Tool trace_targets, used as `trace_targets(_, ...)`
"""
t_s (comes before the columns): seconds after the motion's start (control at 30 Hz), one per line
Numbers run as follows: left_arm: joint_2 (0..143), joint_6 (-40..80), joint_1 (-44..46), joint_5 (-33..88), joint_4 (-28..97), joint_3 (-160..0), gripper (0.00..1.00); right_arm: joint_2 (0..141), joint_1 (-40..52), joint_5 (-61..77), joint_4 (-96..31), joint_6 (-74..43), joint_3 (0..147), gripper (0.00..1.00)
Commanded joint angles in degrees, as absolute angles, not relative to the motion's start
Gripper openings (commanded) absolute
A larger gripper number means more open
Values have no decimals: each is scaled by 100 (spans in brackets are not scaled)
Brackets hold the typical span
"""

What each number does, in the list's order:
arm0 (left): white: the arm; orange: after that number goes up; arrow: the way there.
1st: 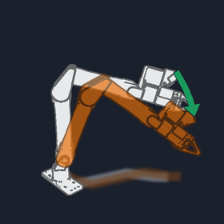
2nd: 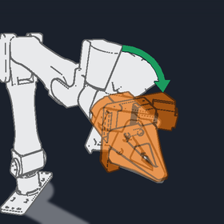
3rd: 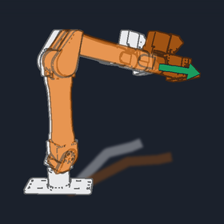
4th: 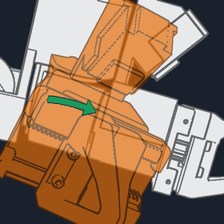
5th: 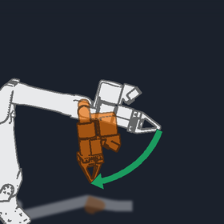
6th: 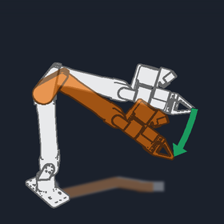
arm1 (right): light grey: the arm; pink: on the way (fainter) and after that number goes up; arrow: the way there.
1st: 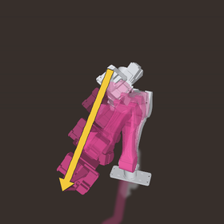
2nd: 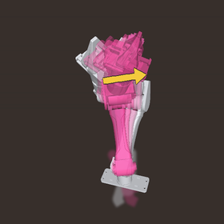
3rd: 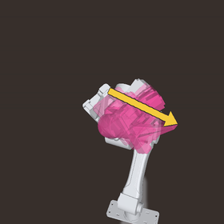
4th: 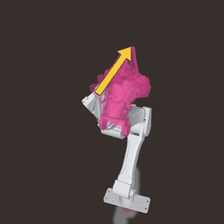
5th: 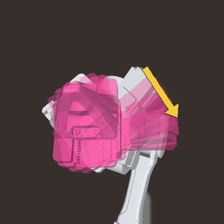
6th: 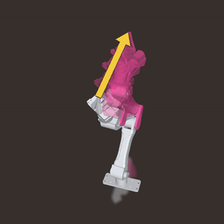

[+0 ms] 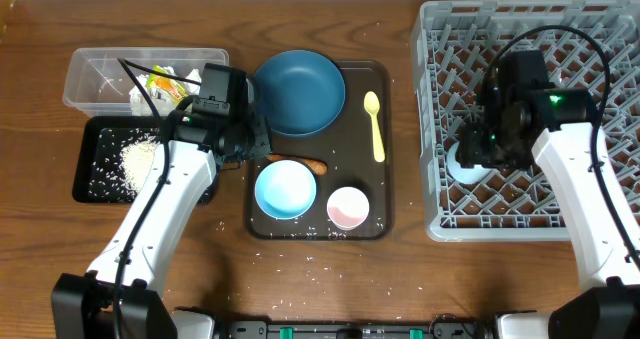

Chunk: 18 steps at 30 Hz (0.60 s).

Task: Sort waste into correct bins and load items into the dishwasher rack
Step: 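Carry the blue cup right and place it upside down in the rack, then grasp the pink cup with the left gripper and lift it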

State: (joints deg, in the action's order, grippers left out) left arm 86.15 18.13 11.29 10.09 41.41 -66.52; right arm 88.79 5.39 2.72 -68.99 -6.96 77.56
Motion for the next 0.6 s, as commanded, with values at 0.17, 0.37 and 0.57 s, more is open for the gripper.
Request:
trace_targets(0.17,8615,1758,1116,934,4160,-6687,29,9400,663,231,-6912,-628,7861,50)
trace_targets(0.37,8615,1758,1116,937,4195,-6687,29,9662,832,255,-6895,-609,7861,80)
trace_targets(0.57,8615,1326,1151,1339,4265,-6687,29,9553,773,307,-6991,-611,7979,99)
